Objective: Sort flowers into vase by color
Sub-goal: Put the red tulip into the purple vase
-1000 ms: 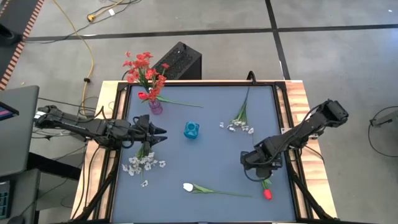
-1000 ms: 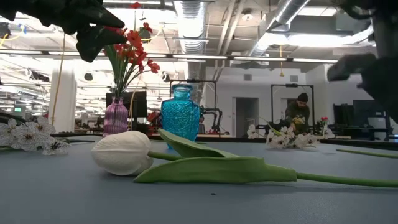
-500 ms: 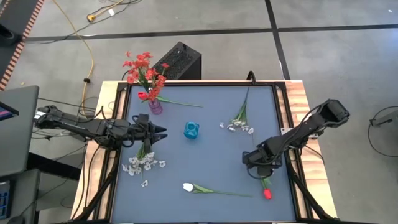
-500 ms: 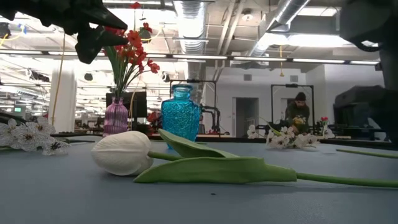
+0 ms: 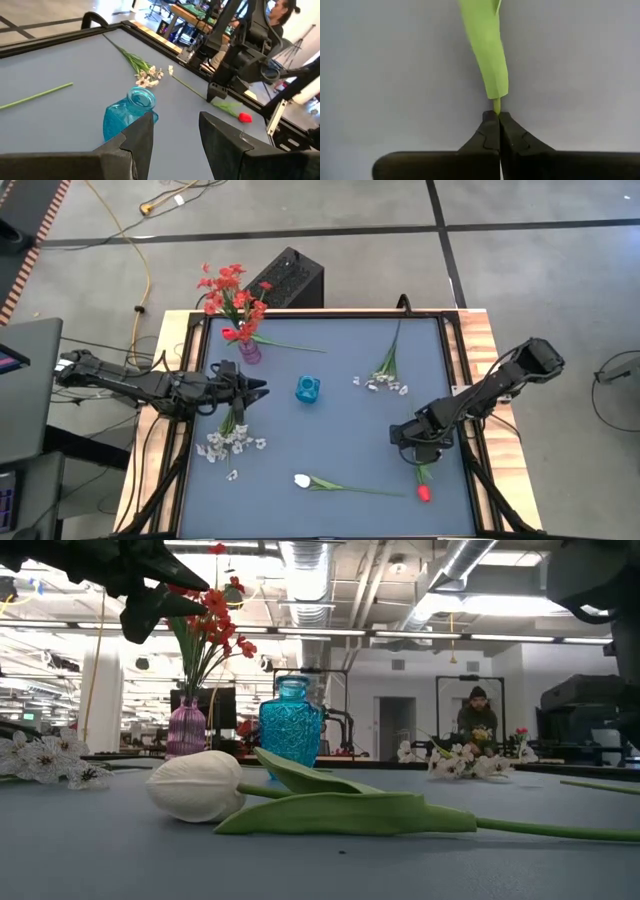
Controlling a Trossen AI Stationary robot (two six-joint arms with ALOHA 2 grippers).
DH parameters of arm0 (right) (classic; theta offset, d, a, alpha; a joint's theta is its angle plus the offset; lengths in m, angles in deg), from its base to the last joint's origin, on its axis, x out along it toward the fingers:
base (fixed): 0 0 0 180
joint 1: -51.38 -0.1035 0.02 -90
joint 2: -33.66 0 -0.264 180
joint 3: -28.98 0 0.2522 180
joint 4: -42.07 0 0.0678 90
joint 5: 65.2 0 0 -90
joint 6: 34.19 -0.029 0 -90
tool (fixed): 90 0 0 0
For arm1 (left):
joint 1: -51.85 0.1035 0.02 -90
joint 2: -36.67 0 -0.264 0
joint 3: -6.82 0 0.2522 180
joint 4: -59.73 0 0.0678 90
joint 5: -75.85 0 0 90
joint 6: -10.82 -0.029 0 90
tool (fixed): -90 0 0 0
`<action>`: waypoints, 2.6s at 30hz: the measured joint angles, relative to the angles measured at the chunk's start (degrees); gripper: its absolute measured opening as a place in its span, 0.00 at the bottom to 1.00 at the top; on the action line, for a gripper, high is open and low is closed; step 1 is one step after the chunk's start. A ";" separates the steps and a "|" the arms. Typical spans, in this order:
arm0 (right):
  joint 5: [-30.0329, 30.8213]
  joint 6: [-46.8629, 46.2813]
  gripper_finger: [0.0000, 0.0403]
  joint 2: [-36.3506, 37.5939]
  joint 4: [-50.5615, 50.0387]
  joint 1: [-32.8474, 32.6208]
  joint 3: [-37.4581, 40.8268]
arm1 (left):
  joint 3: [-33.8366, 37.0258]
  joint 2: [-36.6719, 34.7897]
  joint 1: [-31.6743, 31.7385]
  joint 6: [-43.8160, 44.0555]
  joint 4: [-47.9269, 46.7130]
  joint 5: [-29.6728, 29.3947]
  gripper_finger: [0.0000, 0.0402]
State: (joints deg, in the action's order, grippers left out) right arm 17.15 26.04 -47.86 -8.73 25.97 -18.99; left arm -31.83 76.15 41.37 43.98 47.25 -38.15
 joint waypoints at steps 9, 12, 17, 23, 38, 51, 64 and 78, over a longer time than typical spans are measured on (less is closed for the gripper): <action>-0.10 -1.89 0.04 -0.39 -8.92 0.50 -10.21 | 0.00 0.01 0.01 -1.48 2.83 -2.06 0.37; -0.19 -2.14 0.04 -0.39 -14.11 2.16 -14.66 | 0.00 -0.01 0.01 -2.46 3.44 -2.17 0.37; -1.90 -3.56 0.04 -0.35 -23.12 6.77 -23.43 | 0.00 -0.01 0.01 -2.65 3.45 -0.44 0.37; -8.64 -5.25 0.04 -0.28 -25.30 15.44 -34.18 | 0.00 -0.01 0.01 -8.13 8.34 4.24 0.37; -18.62 -56.74 0.05 -2.42 43.75 29.53 -44.38 | 0.00 0.01 0.00 -23.29 20.52 4.95 0.37; -15.31 -75.54 0.04 -16.58 70.72 30.69 -44.25 | 0.00 -0.10 0.01 -25.05 22.61 5.66 0.41; -3.71 -72.40 0.04 -18.29 76.25 36.78 -44.00 | -0.02 -9.32 0.01 -21.70 13.22 5.26 0.54; 5.19 -91.69 0.04 -38.22 102.88 45.62 -47.06 | -0.04 -19.82 0.01 -10.48 2.71 6.22 0.54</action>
State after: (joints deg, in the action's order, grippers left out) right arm 22.33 -65.64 -86.08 94.15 71.59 -66.05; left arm -31.87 56.33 41.37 33.50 49.95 -31.93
